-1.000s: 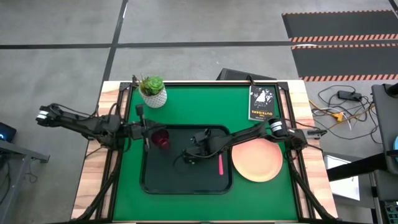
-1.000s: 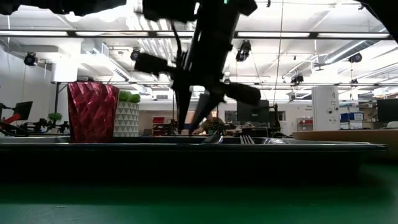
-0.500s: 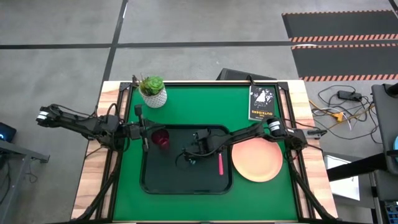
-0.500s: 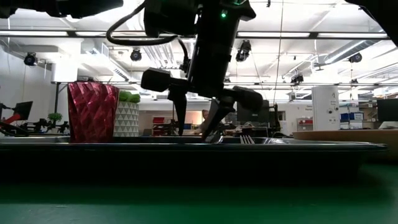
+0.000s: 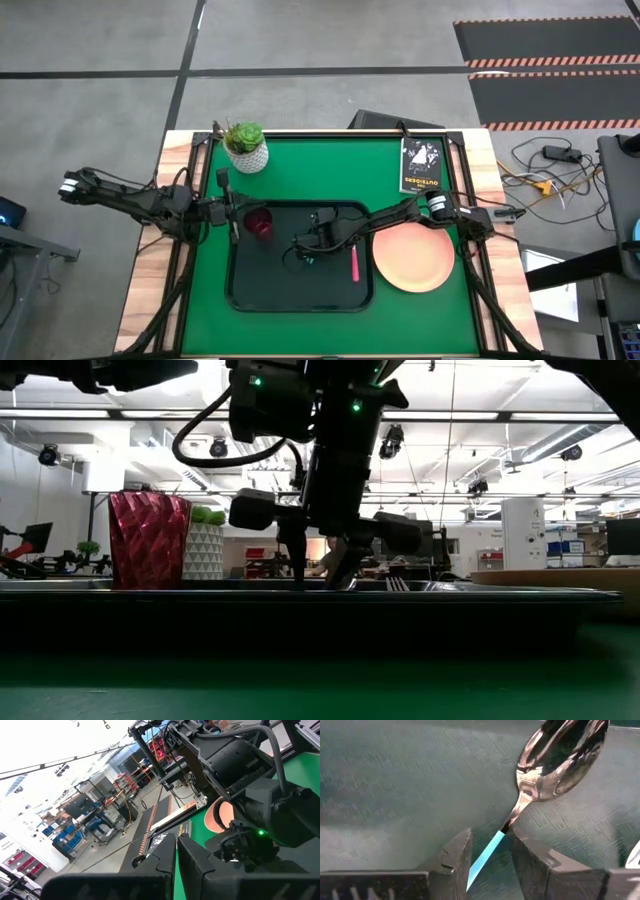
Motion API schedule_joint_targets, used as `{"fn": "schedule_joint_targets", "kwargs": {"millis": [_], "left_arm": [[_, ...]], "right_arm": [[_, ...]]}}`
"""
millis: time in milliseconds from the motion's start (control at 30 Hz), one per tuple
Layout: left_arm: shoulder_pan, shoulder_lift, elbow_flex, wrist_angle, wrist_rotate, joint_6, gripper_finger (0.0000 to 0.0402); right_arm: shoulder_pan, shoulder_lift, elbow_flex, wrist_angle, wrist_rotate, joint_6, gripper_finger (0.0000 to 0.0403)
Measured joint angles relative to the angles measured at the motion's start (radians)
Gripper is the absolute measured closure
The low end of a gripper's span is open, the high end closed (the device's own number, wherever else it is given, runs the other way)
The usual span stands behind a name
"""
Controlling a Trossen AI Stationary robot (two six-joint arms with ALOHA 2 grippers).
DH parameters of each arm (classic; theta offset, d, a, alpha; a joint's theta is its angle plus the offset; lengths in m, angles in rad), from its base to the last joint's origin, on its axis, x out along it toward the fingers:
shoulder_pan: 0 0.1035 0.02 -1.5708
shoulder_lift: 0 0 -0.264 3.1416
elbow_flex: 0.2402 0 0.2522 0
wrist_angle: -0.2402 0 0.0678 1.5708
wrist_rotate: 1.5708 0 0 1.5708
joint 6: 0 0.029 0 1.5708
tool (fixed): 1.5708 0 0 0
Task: Pick and place plate/cup/fork/spoon on tray
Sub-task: Put the light blue spoon on the black tray to the left of the pink fork
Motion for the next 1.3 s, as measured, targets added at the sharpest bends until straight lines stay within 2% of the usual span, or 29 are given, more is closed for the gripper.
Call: {"fn": "schedule_joint_targets", "kwargs": {"millis": [600, 1000, 1300], "left_arm": [[0.0, 0.013, -0.014, 0.0, 0.0, -0.004, 0.0402], [0.0, 0.013, -0.015, 0.0, 0.0, -0.005, 0.0402], [0.0, 0.013, -0.015, 0.0, 0.0, -0.005, 0.0402]], "right_arm": [[-0.007, 0.005, -0.002, -0.005, -0.071, -0.062, 0.0285], [-0.007, 0.007, -0.003, 0.008, -0.079, -0.061, 0.0386], [-0.005, -0.021, 0.001, -0.005, -0.096, -0.049, 0.0392]]}}
